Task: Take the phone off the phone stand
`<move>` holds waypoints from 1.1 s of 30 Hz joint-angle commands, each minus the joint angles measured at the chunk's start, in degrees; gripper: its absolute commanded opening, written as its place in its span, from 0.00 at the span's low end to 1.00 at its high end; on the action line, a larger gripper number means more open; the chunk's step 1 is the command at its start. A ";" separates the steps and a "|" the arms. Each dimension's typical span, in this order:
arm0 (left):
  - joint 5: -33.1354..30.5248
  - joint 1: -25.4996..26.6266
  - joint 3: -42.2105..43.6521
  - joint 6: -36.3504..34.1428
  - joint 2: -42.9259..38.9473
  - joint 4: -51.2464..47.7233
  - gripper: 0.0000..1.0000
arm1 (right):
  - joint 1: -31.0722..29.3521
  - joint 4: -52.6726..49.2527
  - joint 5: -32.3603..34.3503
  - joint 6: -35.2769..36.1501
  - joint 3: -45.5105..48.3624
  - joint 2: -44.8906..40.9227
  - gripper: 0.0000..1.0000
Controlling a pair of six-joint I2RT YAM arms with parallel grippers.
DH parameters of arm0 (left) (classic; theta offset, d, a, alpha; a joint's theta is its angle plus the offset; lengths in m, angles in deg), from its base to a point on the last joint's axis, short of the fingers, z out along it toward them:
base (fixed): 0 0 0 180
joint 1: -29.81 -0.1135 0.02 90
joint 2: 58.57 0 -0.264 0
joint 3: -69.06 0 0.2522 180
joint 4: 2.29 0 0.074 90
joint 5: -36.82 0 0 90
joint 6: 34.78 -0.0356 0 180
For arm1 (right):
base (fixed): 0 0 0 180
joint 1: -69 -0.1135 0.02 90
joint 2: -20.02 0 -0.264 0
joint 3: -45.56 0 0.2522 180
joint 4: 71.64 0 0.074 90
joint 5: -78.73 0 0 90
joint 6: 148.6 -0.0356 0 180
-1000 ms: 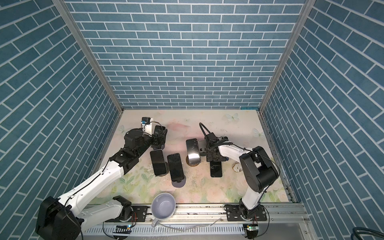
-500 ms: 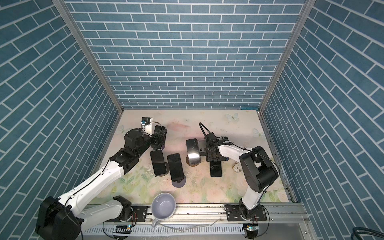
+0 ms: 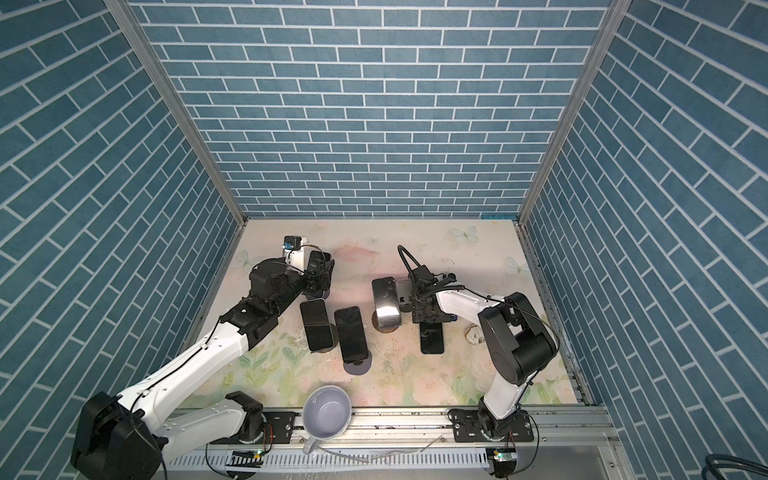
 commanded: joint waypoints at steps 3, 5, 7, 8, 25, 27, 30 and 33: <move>-0.67 0.31 0.57 -0.64 -0.71 0.41 1.00 | -0.18 -1.28 2.35 0.41 2.81 1.78 0.69; -0.69 0.26 0.53 -0.64 -0.71 0.36 1.00 | -0.19 -1.53 2.10 0.27 2.71 1.78 0.70; -0.69 0.32 0.44 -0.63 -0.74 0.36 1.00 | -0.18 -1.64 1.90 0.09 2.68 1.78 0.71; -0.69 0.28 0.44 -0.64 -0.71 0.27 1.00 | -0.21 -1.76 1.79 -0.14 2.70 1.78 0.72; -0.43 0.26 0.27 -0.73 -0.42 -0.26 1.00 | -0.17 -2.05 1.08 -1.05 3.04 2.23 0.80; -0.51 0.26 0.28 -0.73 -0.43 -0.26 1.00 | -0.11 -2.08 1.09 -1.05 3.05 2.13 0.81; -0.43 0.26 0.37 -0.73 -0.46 -0.26 1.00 | -0.14 -2.17 1.02 -1.05 2.97 1.96 0.81; -0.50 0.40 0.29 -0.74 -0.43 -0.34 1.00 | -0.16 -2.59 0.93 -0.96 2.55 1.62 0.81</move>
